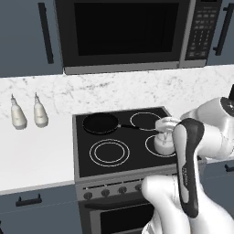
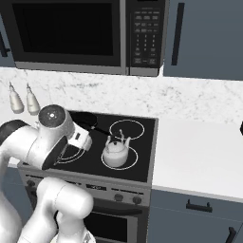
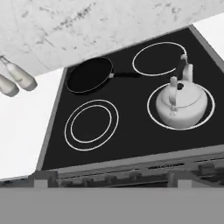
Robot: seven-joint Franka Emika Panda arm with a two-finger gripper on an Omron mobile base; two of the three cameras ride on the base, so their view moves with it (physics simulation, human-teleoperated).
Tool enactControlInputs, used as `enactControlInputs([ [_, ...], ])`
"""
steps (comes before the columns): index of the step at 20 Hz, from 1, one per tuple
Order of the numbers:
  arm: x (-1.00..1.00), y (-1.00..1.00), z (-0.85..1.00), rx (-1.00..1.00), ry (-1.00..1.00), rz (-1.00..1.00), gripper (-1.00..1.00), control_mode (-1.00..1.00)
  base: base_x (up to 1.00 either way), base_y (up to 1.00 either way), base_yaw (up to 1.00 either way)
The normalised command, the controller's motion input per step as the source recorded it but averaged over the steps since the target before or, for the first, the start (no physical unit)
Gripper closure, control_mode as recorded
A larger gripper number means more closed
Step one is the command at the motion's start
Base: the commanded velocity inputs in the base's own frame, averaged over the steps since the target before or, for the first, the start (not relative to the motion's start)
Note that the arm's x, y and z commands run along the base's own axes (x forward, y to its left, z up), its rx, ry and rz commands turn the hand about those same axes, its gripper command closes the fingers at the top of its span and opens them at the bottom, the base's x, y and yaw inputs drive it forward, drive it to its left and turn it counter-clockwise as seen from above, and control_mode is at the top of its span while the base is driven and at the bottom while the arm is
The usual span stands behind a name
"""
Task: Pick the kettle from the counter and place it on a stove burner. Then turn the burner on.
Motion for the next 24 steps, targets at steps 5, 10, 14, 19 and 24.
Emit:
enactControlInputs([
  [5,-0.06,1.0,0.08,-0.46,0.76,0.15,-1.0,-1.0,0.0,0.0,0.0],
  [10,0.0,0.54,0.0,-0.24,0.37,0.0,-1.0,-1.0,0.0,0.0,0.0],
  [14,0.0,0.0,0.0,0.0,0.0,0.0,-1.0,-1.0,0.0,0.0,0.0],
  [19,0.0,0.0,0.0,0.0,0.0,0.0,-1.0,-1.0,0.0,0.0,0.0],
  [24,0.0,-0.03,-0.02,0.0,0.0,0.0,-1.0,-1.0,0.0,0.0,0.0],
])
